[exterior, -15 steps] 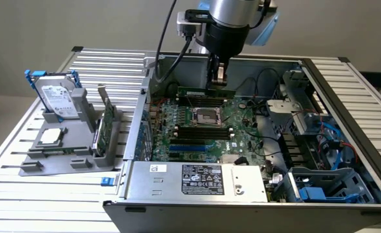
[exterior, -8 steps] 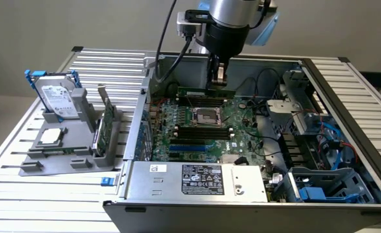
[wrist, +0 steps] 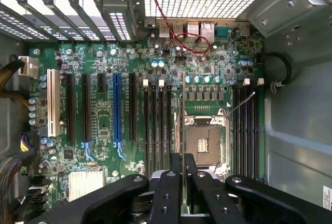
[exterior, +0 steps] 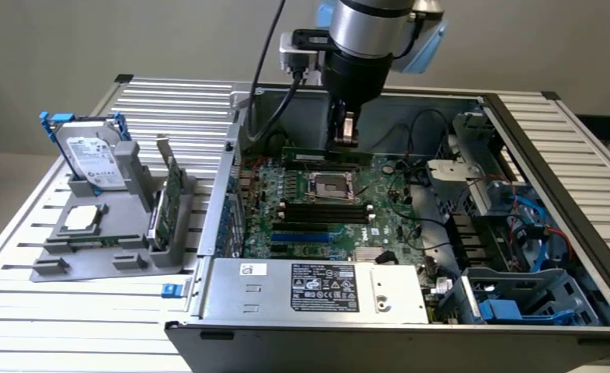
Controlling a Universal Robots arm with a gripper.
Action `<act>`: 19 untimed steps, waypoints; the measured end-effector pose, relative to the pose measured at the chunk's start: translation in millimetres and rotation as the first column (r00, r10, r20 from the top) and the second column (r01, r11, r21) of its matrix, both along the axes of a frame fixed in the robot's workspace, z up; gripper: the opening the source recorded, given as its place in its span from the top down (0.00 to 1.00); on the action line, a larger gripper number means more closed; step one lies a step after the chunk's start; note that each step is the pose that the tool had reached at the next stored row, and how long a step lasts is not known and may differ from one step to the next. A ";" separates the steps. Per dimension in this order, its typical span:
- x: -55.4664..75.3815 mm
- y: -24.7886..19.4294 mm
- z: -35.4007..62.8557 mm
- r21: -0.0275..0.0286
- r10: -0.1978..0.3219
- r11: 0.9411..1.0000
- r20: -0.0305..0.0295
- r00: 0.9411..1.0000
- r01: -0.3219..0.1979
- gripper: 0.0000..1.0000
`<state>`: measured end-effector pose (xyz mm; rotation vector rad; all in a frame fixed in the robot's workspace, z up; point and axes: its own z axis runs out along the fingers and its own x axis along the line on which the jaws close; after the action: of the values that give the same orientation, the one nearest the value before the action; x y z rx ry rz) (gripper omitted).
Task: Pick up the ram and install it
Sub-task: 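Insert the ram into the slot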
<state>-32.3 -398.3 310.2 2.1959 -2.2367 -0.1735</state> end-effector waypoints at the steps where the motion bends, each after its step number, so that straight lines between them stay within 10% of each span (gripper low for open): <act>1: 0.0 -0.8 -1.6 0.000 0.004 1.000 -0.001 1.000 -0.004 0.86; 8: -0.1 -10.3 -9.4 0.001 0.031 1.000 -0.026 0.999 -0.031 0.86; 14: 2.7 -28.3 -16.7 -0.001 0.033 0.999 -0.027 0.999 -0.033 0.86; 19: 21.0 -30.7 -23.6 -0.006 0.036 0.999 -0.027 0.999 -0.036 0.86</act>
<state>-11.2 -429.0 286.6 2.2144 -2.1792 -0.1941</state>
